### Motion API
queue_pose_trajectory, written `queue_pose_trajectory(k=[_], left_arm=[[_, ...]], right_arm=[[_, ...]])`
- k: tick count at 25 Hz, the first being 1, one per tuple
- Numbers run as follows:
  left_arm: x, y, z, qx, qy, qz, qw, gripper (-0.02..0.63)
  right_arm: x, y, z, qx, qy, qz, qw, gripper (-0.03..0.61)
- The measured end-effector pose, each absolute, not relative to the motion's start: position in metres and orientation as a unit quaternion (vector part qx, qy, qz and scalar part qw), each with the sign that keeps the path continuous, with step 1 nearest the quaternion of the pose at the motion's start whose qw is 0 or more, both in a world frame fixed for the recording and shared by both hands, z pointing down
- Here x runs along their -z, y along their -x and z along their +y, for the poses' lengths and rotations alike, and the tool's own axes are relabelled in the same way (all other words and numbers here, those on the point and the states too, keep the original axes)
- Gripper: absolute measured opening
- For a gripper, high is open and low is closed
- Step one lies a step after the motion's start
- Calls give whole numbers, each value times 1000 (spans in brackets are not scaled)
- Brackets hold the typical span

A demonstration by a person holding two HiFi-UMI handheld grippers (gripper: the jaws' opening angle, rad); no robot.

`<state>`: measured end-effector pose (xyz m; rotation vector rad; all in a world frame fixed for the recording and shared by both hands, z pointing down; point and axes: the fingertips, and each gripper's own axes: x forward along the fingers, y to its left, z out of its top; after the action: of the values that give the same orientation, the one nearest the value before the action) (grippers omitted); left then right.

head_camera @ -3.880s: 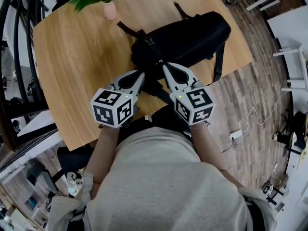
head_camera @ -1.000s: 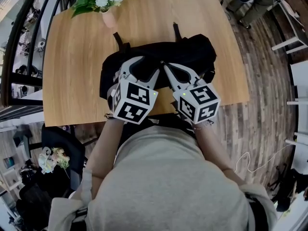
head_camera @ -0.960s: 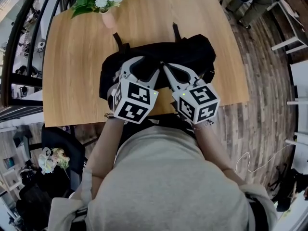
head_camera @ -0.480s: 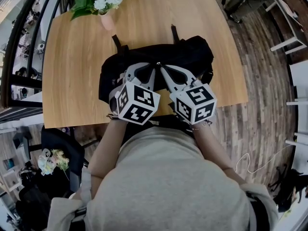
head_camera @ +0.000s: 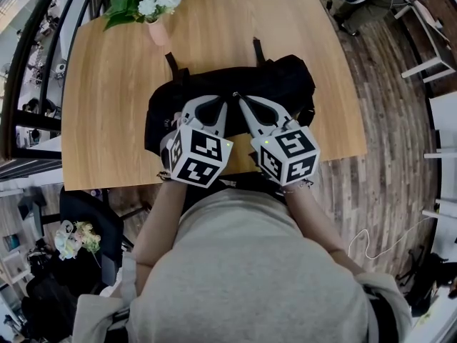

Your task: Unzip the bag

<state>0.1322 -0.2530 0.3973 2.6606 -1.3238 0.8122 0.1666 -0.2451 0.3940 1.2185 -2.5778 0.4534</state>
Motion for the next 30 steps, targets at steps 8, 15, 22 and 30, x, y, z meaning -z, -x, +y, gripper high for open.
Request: queue_pose_trajectory(k=[8,15,22,30], left_arm=[[-398,-130,-256,-251,-860,-441,49,41],[-396,-127,-257,-241,-854,-458,61,41],[-395,-125,-260,-238,-849,-465,72,41],[-398,-125,-264,-229,-844,-478,81,41]], right_arm=[[-395,-192,-254,-167,-441,-874,115,9],[-392,-216,-263,-168,-465,-863,105,9],[-393,-236,-272,-169,-470,-860,106,9],[-390,-260,-281,-167,-485,-851,109,9]])
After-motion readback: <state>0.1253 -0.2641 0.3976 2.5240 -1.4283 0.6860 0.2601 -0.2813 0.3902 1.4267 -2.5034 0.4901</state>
